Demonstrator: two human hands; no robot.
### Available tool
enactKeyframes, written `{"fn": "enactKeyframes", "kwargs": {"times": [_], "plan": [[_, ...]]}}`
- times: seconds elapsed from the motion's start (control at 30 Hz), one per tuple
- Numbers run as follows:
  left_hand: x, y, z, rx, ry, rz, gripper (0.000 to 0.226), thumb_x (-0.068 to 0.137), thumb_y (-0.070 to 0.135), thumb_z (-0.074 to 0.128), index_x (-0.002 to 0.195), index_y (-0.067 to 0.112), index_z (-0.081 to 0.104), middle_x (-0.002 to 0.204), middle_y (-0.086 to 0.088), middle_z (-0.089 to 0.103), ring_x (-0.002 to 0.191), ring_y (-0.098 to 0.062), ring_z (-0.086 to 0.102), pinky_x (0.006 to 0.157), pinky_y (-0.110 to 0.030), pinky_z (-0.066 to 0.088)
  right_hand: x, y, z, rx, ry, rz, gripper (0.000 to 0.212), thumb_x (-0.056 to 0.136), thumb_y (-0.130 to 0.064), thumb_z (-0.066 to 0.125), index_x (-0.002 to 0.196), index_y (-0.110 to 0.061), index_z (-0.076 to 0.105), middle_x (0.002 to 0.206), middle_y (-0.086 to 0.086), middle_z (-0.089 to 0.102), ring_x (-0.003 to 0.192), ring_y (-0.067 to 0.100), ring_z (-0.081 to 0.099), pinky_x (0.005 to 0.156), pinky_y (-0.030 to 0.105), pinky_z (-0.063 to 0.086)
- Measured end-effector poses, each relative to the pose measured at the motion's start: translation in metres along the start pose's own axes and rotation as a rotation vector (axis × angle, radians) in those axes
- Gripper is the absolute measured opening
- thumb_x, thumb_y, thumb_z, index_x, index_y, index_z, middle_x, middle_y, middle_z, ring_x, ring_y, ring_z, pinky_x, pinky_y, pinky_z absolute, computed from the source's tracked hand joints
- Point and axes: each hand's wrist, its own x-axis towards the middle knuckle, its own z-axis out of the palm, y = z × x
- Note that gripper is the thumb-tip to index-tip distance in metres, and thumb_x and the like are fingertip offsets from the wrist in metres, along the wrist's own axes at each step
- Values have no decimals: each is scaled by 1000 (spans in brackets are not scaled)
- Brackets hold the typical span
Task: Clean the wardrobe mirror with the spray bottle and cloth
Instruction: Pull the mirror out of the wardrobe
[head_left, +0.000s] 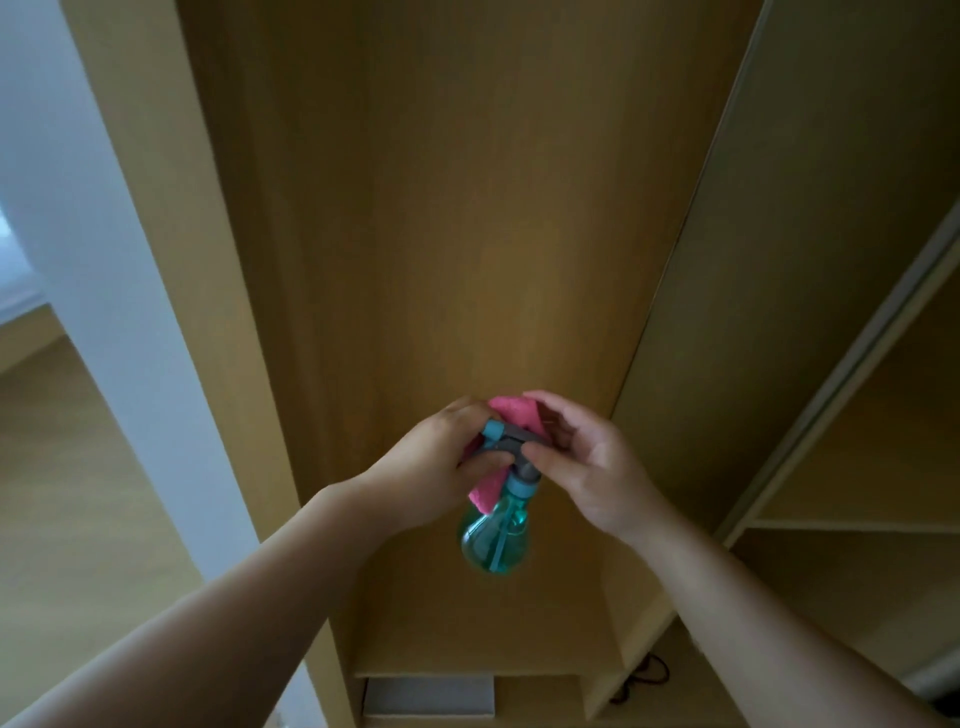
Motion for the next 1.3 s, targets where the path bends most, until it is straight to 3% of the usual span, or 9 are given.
{"fn": "enactKeyframes", "kwargs": {"times": [0.27,0.6,0.7,0.77,0.87,0.97,1.1,1.17,1.3], "plan": [[46,102,-106,-33,34,77,7,93,24,59,96,19,59,92,4,60,83,-11,59,75,-28,53,18,-151,-22,-173,92,-137,38,93,-13,61,130,-18,55,119,3,65,114,15,61,99,40,51],[76,173,-121,-68,144,120,7,94,23,57,89,19,59,87,0,63,80,-18,62,73,-35,55,4,-228,-69,-398,196,-198,42,92,-25,62,133,-17,53,118,-3,63,109,8,61,97,33,51],[86,185,-117,-71,169,106,10,94,24,57,84,21,59,84,1,63,75,-14,61,66,-27,52,-7,-237,-109,-534,649,-256,38,93,-27,59,130,-20,52,108,-11,59,96,0,58,90,24,52],[93,192,-115,-55,190,108,13,94,24,57,81,23,58,81,3,62,71,-10,59,62,-22,49,-14,-236,-141,-583,995,-282,37,93,-24,59,129,-20,51,111,-8,57,97,5,57,89,27,53],[102,201,-111,-61,206,100,14,94,22,57,80,25,57,77,5,61,64,-4,57,55,-14,45,-16,-226,-178,-612,1190,-117,49,92,-25,62,136,-16,43,131,4,50,112,17,55,94,37,51],[107,208,-105,-56,211,85,15,94,21,57,79,24,56,76,4,60,64,-6,56,53,-13,44,-13,-216,-197,-603,1100,13,54,93,-26,60,141,-15,38,131,5,51,106,20,58,86,34,52],[111,217,-96,-37,218,56,14,94,22,56,81,22,57,77,3,62,66,-8,57,54,-16,46,-9,-207,-213,-535,831,57,42,95,-24,58,134,-17,45,97,-12,57,75,0,52,61,16,41],[111,221,-90,-41,226,33,12,95,23,56,83,21,58,78,2,63,67,-9,58,54,-16,47,-8,-206,-222,-527,746,59,37,95,-21,58,131,-21,48,94,-17,56,85,3,57,65,16,42],[104,229,-77,-14,255,-16,12,94,25,57,84,19,58,79,-1,63,67,-13,59,54,-19,46,-3,-203,-241,-549,617,154,29,95,-15,58,124,-19,53,115,-2,63,107,16,60,77,24,46]]}}
